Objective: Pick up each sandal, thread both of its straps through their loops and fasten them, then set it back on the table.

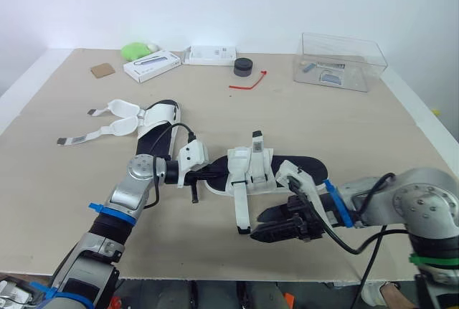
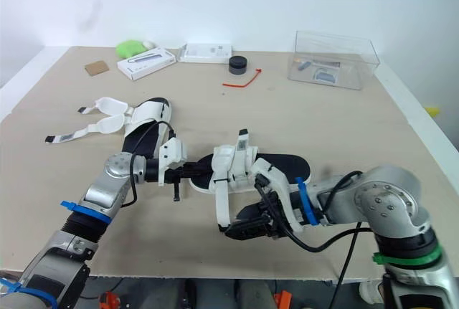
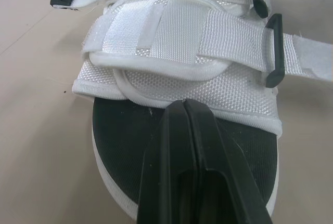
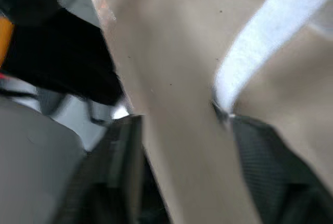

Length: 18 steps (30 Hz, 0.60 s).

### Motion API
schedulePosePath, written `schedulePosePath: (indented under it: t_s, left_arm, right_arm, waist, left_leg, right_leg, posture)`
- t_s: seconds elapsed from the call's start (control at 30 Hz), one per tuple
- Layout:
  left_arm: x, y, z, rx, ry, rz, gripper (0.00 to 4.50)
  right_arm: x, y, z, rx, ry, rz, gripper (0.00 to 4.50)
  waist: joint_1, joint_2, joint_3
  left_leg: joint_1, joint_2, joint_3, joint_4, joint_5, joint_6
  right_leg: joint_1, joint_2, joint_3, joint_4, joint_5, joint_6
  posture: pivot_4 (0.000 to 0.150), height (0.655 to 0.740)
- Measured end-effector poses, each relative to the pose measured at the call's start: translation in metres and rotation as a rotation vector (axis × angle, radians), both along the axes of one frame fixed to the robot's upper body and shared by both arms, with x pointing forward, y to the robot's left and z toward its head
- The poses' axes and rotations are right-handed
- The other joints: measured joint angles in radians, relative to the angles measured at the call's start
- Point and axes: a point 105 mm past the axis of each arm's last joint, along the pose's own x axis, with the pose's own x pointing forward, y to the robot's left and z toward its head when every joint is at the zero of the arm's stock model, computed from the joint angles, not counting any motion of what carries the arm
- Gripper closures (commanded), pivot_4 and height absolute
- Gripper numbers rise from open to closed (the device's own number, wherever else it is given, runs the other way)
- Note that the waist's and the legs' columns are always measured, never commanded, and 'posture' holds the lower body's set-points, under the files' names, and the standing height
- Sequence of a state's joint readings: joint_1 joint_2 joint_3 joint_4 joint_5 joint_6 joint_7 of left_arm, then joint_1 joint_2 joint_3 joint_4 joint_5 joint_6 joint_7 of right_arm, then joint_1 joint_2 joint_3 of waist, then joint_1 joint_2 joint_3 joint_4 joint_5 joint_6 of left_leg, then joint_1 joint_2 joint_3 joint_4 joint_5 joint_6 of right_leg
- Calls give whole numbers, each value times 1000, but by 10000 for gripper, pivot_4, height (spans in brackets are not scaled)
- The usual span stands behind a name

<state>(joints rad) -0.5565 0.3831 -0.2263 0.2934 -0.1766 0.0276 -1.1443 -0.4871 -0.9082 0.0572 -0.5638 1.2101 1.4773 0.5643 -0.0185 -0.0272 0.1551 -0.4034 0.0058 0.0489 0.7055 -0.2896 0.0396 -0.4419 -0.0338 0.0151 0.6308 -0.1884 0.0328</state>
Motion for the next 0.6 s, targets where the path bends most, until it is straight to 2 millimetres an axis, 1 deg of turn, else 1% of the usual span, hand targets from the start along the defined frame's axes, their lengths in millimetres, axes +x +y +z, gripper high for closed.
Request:
schedulePosePath:
  t_s: [0.03,0.1,0.13,0.17,0.23,0.27,0.3,0.33,0.37,0.4,0.43,0.47,0.6]
  left_arm:
    - [0,1,0,2,-1,1,45000]
    - [0,1,0,3,-2,2,45000]
    - [0,2,0,3,-3,2,45000]
    - [1,1,0,3,-4,2,45000]
    - [1,0,1,-3,-5,-1,45000]
    - [1,-1,1,-5,-5,-2,45000]
    - [1,-3,1,-7,-4,-6,45000]
    - [1,-3,1,-8,-4,-6,45000]
    - [1,-3,1,-7,-4,-6,45000]
    - [1,-3,1,-8,-4,-7,45000]
    - [1,-3,1,-8,-4,-7,45000]
    - [1,-3,1,-7,-4,-7,45000]
    - [1,-2,1,-5,-5,-5,45000]
  right_arm:
    - [4,-5,4,-37,-81,13,4376]
    - [11,-7,10,-70,-223,53,4376]
    - [18,-3,18,-77,-386,127,4376]
    - [21,1,25,-62,-500,184,4376]
    - [24,15,37,-8,-760,322,4376]
    - [23,21,38,11,-862,382,4376]
    - [22,27,36,9,-1047,489,4376]
    - [23,27,33,-7,-1099,523,4376]
    - [25,26,28,-46,-1214,603,4376]
    - [26,23,22,-87,-1302,681,4376]
    - [27,21,15,-116,-1345,737,4376]
    - [28,17,4,-144,-1414,828,4376]
    - [34,11,-25,-191,-1544,1029,4376]
  waist:
    - [0,0,0]
    - [0,0,0]
    - [0,0,0]
    - [0,0,0]
    - [0,0,0]
    - [0,0,0]
    - [1,0,0]
    - [2,0,0]
    - [1,0,0]
    - [1,0,0]
    - [1,0,0]
    - [1,-1,0]
    - [1,0,0]
  left_leg:
    - [0,0,0,0,0,0]
    - [0,0,0,0,0,0]
    - [0,0,1,0,0,0]
    - [0,0,1,0,0,0]
    - [1,0,0,0,0,0]
    - [1,0,0,0,0,0]
    - [1,0,0,0,0,-1]
    - [1,-1,1,0,0,-1]
    - [1,-2,2,0,0,-1]
    - [1,-3,3,0,0,-1]
    - [1,-3,3,0,0,-1]
    - [1,-4,4,0,0,-1]
    - [2,-4,4,0,1,-1]
  right_leg:
    - [0,0,0,0,0,1]
    - [0,1,0,0,-2,2]
    - [0,1,0,0,-3,5]
    - [0,2,1,0,-4,6]
    - [0,3,1,0,-4,7]
    - [0,3,2,0,-4,7]
    - [0,3,2,0,-4,7]
    - [0,2,3,0,-3,6]
    - [0,1,3,0,-1,3]
    - [0,1,4,0,-1,3]
    - [0,0,4,0,-1,4]
    - [0,0,4,0,0,4]
    - [0,-1,5,1,-1,3]
  posture:
    - [1500,7400]
    - [1500,7400]
    - [1500,7400]
    - [1500,7400]
    - [1500,7400]
    - [1500,7400]
    - [1500,7400]
    - [1500,7400]
    - [1500,7400]
    - [1500,7400]
    - [1500,7400]
    - [1500,7400]
    - [1500,7400]
